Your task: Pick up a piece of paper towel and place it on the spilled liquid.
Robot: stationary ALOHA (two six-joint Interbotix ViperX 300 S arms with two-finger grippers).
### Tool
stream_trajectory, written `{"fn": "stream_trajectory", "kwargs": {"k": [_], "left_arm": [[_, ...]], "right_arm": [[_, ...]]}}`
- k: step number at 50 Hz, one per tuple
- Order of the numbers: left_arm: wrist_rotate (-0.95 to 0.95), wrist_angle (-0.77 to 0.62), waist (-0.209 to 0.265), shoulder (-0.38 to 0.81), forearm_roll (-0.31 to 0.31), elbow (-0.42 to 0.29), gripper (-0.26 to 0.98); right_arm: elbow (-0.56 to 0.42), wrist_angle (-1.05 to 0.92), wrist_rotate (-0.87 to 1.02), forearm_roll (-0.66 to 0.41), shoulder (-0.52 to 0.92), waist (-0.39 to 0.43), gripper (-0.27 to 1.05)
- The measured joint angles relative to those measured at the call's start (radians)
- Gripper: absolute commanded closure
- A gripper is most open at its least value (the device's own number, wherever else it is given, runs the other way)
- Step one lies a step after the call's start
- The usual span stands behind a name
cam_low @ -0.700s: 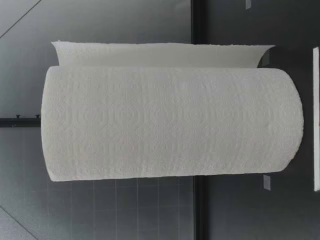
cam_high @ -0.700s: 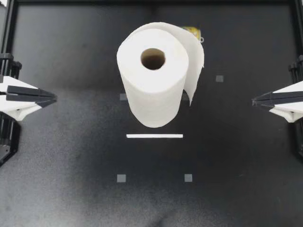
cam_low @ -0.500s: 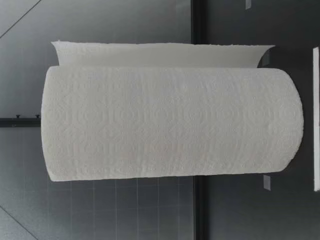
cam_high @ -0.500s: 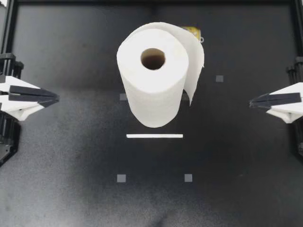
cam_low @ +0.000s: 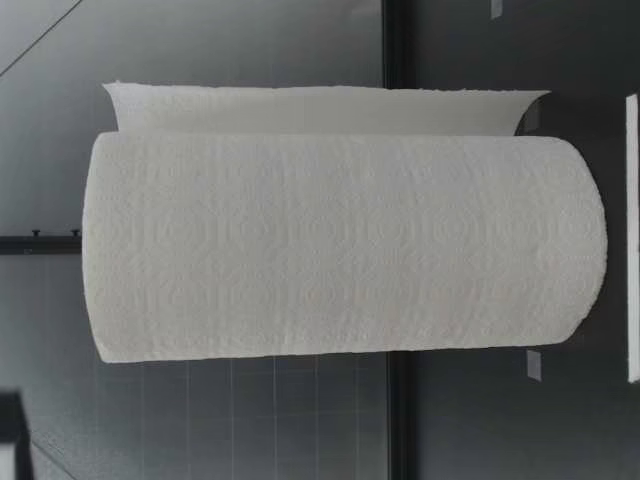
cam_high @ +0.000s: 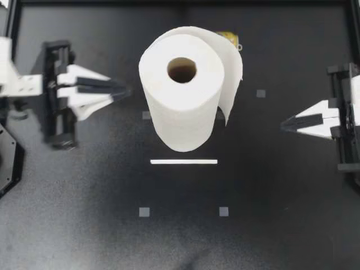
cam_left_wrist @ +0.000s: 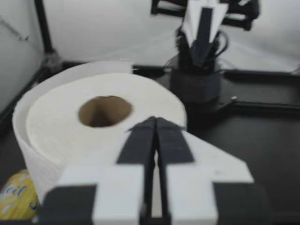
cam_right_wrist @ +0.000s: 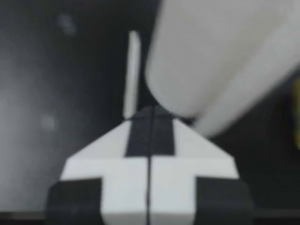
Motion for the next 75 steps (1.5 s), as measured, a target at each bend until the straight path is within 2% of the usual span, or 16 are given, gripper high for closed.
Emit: {"fn": "stream_trajectory", "kwargs": {"k": [5, 8, 12, 20, 29, 41, 50, 54, 61, 63, 65, 75], "left_arm": [[0.011, 0.048, 0.014, 0.06, 0.0, -0.064, 0.62], [0.018, 0.074, 0.02, 0.089, 0.002, -0.098, 0.62], [0.028, 0.11, 0.034, 0.129, 0.0, -0.14, 0.62], [0.028, 0.163, 0.055, 0.183, 0.0, -0.184, 0.62], [0.029, 0.178, 0.066, 0.195, 0.003, -0.198, 0.62], [0.028, 0.207, 0.081, 0.207, 0.005, -0.199, 0.62], [0.028, 0.238, 0.086, 0.227, 0.005, -0.216, 0.62], [0.028, 0.249, 0.086, 0.232, 0.003, -0.222, 0.62], [0.029, 0.252, 0.087, 0.233, 0.003, -0.225, 0.62], [0.029, 0.25, 0.087, 0.233, 0.005, -0.225, 0.62], [0.028, 0.252, 0.086, 0.233, 0.005, -0.225, 0.62], [0.025, 0.267, 0.087, 0.229, 0.005, -0.227, 0.62]], "right_arm": [[-0.074, 0.192, 0.014, -0.115, 0.067, 0.046, 0.83], [-0.104, 0.291, 0.043, -0.207, 0.11, 0.106, 0.83], [-0.127, 0.43, 0.146, -0.385, 0.169, 0.213, 0.83], [-0.129, 0.703, 0.532, -0.749, 0.273, 0.42, 0.83], [-0.092, 0.799, 0.954, -0.968, 0.379, 0.568, 0.83], [-0.084, 0.805, 1.506, -1.167, 0.537, 0.588, 0.79], [-0.078, 0.805, 1.841, -1.281, 0.614, 0.589, 0.61], [-0.072, 0.805, 1.928, -1.298, 0.63, 0.588, 0.45], [-0.066, 0.801, 2.031, -1.302, 0.669, 0.568, 0.07], [-0.066, 0.798, 2.052, -1.302, 0.684, 0.554, 0.0], [-0.066, 0.798, 2.068, -1.302, 0.698, 0.538, -0.03], [-0.091, 0.793, 2.092, -1.304, 0.756, 0.462, 0.0]]}}
